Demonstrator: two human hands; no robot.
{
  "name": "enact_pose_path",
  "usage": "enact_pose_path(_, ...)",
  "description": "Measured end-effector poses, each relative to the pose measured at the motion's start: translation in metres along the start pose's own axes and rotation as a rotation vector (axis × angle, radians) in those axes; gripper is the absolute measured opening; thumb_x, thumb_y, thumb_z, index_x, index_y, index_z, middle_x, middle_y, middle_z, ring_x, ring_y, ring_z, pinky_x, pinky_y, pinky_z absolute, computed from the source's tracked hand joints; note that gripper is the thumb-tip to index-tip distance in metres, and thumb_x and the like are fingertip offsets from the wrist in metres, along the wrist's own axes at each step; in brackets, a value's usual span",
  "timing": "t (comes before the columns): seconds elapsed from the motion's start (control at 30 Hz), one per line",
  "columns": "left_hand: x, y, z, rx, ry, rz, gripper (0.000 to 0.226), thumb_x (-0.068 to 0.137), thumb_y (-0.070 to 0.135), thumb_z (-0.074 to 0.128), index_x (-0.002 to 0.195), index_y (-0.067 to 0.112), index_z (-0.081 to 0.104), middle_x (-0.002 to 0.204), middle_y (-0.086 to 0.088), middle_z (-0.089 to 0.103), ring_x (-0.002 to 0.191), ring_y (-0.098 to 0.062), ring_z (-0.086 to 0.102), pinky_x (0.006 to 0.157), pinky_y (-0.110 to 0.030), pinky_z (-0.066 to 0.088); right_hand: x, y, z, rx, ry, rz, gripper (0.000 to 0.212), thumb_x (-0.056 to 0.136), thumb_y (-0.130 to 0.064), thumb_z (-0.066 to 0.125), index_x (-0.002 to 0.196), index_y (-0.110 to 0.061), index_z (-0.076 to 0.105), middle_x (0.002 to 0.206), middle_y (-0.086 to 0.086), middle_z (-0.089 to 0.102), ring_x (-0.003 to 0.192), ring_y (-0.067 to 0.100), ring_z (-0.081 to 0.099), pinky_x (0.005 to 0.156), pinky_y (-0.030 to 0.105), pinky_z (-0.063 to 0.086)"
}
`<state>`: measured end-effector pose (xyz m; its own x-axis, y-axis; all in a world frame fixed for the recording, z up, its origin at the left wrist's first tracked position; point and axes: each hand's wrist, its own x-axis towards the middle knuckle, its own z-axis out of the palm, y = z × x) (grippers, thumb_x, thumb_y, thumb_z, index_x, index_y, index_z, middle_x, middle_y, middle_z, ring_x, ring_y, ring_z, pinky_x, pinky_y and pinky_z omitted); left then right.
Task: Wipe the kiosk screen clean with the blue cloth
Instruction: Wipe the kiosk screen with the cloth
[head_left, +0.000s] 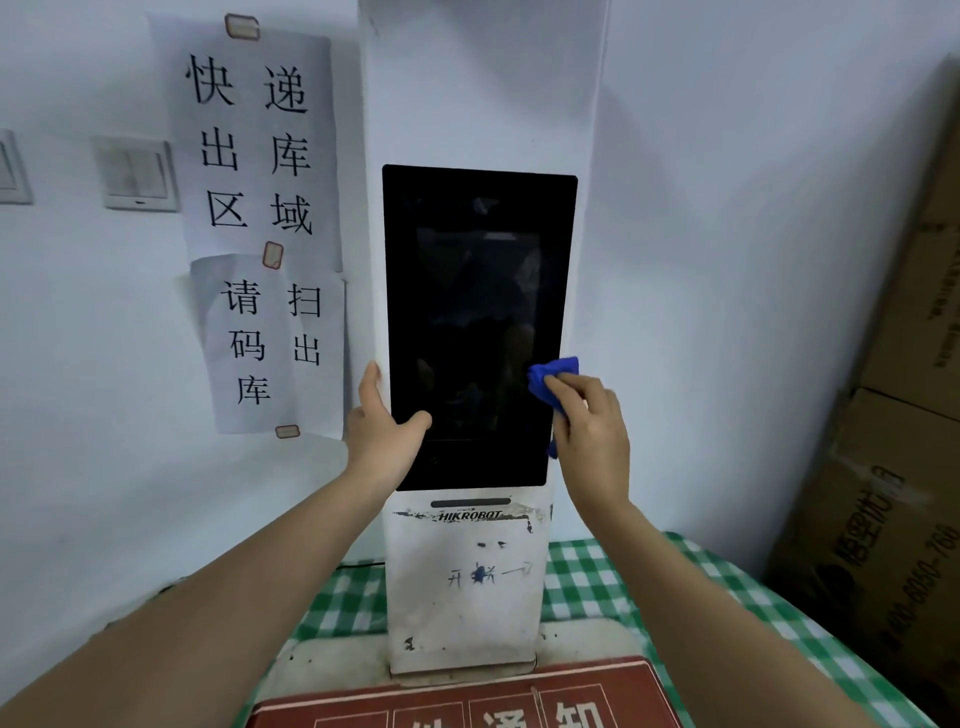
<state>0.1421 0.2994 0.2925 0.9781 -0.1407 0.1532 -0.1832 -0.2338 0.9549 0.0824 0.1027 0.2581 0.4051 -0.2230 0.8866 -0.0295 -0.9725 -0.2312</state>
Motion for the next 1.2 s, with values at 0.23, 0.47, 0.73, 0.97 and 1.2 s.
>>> enact_pose_path(0.23,0.001,-0.007,-0.002,-0.015,-0.039,0.001,0.084,0.089,0.019,0.055,0.15,0.042,0.003,0.142,-0.009,0.03,0.124,-0.026,0.04,0.092,-0.031,0.031,-0.022,0.009,0.009,-0.09,-0.129,-0.172,0.048,0.065,0.013,0.074,0.108,-0.007,0.07,0.098,0.003,0.064,0.078,0.027,0.056,0.041,0.032,0.046)
enact_pose_path(0.47,0.001,-0.008,-0.003,-0.019,-0.053,0.009,0.084,0.089,0.018,0.054,0.15,0.043,0.003,0.14,-0.01,0.031,0.116,-0.025,0.045,0.088,-0.03,0.033,-0.001,-0.01,0.012,0.029,0.062,-0.023,0.037,0.077,0.01,0.066,0.111,-0.006,0.069,0.099,0.005,0.065,0.082,0.026,0.056,0.055,0.033,0.05)
enact_pose_path(0.73,0.0,-0.007,-0.005,-0.018,-0.064,0.005,0.084,0.089,0.018,0.055,0.15,0.043,0.002,0.14,-0.01,0.032,0.12,-0.026,0.044,0.09,-0.029,0.034,-0.025,-0.015,0.017,-0.098,-0.234,-0.284,0.071,0.046,0.013,0.081,0.112,-0.008,0.068,0.096,0.003,0.062,0.076,0.025,0.055,0.042,0.03,0.048)
enact_pose_path(0.97,-0.006,0.003,-0.014,0.044,-0.178,-0.006,0.087,0.093,0.01,0.051,0.151,0.039,-0.007,0.138,-0.009,0.035,0.067,0.001,0.037,0.055,-0.014,0.033,0.013,-0.035,0.016,0.063,0.027,-0.032,0.043,0.077,0.009,0.066,0.117,-0.006,0.066,0.1,0.006,0.063,0.084,0.025,0.055,0.057,0.034,0.051)
enact_pose_path(1.2,-0.008,0.006,-0.016,0.101,-0.174,-0.027,0.094,0.09,0.006,0.054,0.151,0.038,-0.01,0.145,-0.012,0.03,0.077,-0.01,0.04,0.065,-0.021,0.036,-0.019,-0.04,0.032,-0.098,-0.181,-0.299,0.06,0.056,0.01,0.079,0.111,-0.01,0.068,0.094,0.003,0.061,0.074,0.023,0.05,0.041,0.024,0.041)
